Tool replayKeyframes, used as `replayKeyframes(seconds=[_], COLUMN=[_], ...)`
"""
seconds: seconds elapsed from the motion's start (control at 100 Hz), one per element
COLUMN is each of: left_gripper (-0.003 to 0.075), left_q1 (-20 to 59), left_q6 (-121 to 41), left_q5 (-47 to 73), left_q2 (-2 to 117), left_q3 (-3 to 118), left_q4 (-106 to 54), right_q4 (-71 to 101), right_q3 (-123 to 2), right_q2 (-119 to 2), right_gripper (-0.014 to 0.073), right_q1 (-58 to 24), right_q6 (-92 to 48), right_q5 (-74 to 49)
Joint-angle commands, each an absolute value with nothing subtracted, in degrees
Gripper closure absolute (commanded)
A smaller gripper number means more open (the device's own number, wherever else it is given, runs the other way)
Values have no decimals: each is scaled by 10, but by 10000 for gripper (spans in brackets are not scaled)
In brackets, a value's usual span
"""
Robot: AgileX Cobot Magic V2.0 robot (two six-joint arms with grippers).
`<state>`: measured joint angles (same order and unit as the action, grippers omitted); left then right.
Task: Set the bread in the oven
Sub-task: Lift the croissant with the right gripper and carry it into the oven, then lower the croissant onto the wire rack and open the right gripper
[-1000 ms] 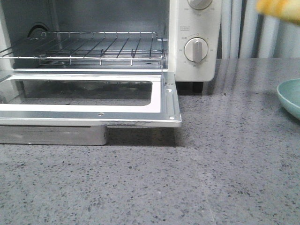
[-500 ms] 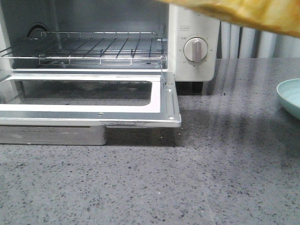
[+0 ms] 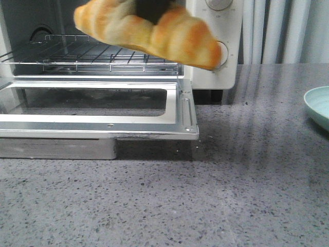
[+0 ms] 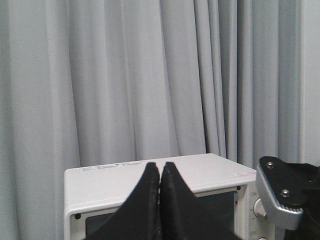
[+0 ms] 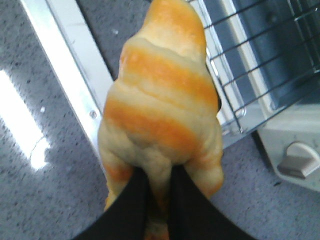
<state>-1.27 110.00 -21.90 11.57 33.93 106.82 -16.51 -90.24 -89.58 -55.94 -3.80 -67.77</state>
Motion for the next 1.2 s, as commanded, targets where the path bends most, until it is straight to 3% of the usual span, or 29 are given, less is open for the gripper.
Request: replayKeyframes(seconds=[0.0, 0.89, 0.99, 1.11, 1.19], left_gripper=[742, 742, 742, 742, 742], left_q1=[-15, -15, -15, -15, -15], left_q6=[1106, 1106, 1106, 1106, 1106], left_q5=[-200, -214, -214, -214, -214], left_q2=[124, 124, 124, 124, 124], left_q3=[351, 351, 351, 351, 351], left_q4=[1046, 1046, 1046, 1046, 1046], right_q4=[-196, -417, -419, -419, -419], right_q3=[-936, -1007, -1007, -1007, -1007], right_q2=[-893, -1013, -1019, -1028, -1031], right_gripper=[662, 648, 533, 253, 123], right_q1=[-558, -538, -526, -512, -506], right_q6=[-35, -35, -35, -35, -29], right_q5=[-631, -542, -542, -543, -543])
